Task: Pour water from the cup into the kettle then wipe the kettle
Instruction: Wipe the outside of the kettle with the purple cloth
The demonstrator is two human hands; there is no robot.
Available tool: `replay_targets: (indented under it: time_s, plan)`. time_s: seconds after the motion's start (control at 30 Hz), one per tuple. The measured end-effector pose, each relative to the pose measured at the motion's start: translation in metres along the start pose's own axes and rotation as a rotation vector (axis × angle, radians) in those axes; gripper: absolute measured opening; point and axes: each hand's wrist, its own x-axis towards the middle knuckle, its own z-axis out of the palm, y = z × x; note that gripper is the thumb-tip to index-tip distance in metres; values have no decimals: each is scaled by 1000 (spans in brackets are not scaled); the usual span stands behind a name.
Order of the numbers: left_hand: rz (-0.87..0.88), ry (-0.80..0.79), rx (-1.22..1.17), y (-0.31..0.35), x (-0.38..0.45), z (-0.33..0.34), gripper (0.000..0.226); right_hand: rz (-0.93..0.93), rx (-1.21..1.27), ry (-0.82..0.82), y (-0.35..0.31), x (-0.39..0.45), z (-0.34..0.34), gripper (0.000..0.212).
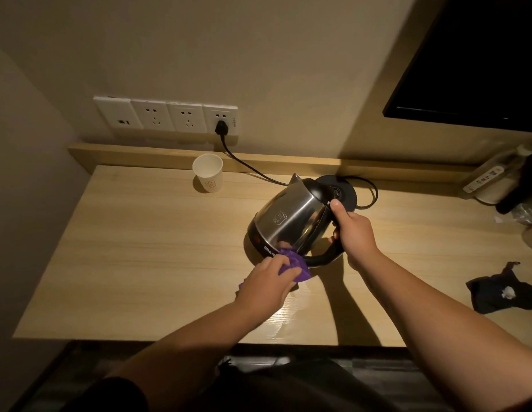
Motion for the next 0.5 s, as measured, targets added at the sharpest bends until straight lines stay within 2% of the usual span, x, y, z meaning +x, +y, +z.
replay_targets:
  time_s: [0.23,0.37,0.5]
  plan:
    - [-96,-3,-208,-6,-9,-11,37,27,-25,-53,-1,5,-4,53]
    - [-143,43,-296,-5,-16,-20,36,-37,-82,-103,-1,2,-7,56]
    - [-237,99,-368,-15,-22,-32,35,-123,-127,-154,-6,-1,-12,47]
